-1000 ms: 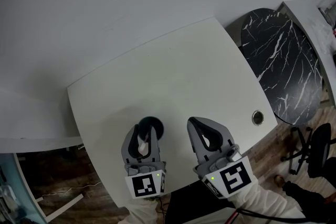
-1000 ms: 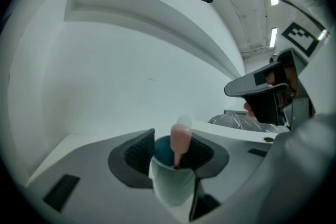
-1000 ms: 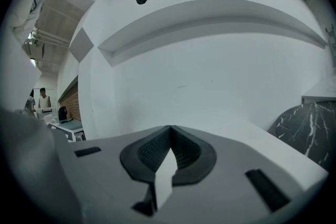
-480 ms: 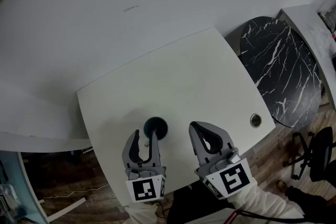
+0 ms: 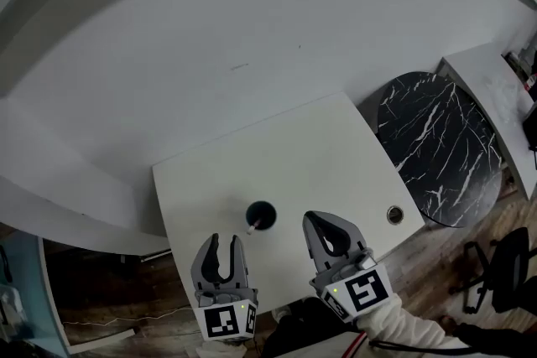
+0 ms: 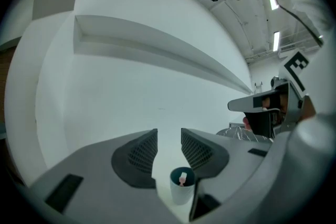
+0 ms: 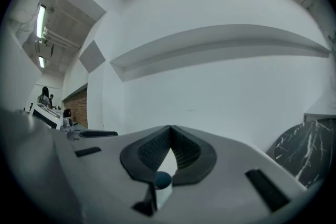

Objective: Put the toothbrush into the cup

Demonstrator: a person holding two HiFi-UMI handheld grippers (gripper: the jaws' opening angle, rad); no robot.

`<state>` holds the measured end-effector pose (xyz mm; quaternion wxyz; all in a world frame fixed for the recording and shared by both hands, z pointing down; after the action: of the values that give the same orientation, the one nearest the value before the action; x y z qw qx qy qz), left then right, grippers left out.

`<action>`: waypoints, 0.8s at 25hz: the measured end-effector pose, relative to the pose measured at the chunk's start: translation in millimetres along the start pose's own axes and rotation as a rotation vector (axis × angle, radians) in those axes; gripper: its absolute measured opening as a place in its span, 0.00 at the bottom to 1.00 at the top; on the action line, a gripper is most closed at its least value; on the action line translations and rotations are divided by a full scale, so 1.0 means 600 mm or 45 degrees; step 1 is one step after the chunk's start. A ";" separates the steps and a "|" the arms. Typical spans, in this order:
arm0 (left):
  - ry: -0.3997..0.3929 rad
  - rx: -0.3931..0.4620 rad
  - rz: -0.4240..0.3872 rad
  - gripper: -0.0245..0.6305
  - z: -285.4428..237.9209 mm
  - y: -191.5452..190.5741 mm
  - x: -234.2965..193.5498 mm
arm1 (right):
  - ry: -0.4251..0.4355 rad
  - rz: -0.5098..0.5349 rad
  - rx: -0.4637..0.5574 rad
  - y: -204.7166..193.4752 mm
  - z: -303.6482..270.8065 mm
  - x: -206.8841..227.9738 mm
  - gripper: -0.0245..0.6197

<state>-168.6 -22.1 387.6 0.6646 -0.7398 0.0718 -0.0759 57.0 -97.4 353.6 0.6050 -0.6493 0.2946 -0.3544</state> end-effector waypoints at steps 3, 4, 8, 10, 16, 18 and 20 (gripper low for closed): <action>0.039 0.028 -0.003 0.26 0.025 0.029 -0.016 | 0.020 0.019 0.023 0.025 0.006 -0.017 0.04; 0.051 0.040 -0.005 0.26 0.034 0.040 -0.020 | 0.030 0.030 0.029 0.034 0.008 -0.023 0.04; 0.096 0.085 -0.011 0.20 0.070 0.077 -0.037 | 0.058 0.063 0.048 0.063 0.020 -0.045 0.04; 0.112 0.089 -0.011 0.18 0.082 0.088 -0.043 | 0.060 0.067 0.048 0.069 0.027 -0.051 0.04; 0.132 0.093 -0.020 0.08 0.106 0.107 -0.050 | 0.047 0.055 0.046 0.080 0.047 -0.062 0.04; 0.141 0.105 -0.009 0.05 0.112 0.112 -0.050 | 0.051 0.062 0.049 0.085 0.052 -0.066 0.04; 0.150 0.105 -0.007 0.05 0.114 0.115 -0.048 | 0.053 0.072 0.055 0.090 0.055 -0.069 0.04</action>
<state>-183.1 43.1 311.3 0.6889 -0.7063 0.1056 -0.1239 62.8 -49.8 295.1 0.6223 -0.6200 0.3178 -0.3569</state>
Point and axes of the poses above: the fingertips, and each gripper's own axes: z backward along the fingers, x to its right, y out of its top, the point moved 10 cm from there along z, backward along the fingers, and after that the axes turned 14 degrees about y, right-handed, at the moved point
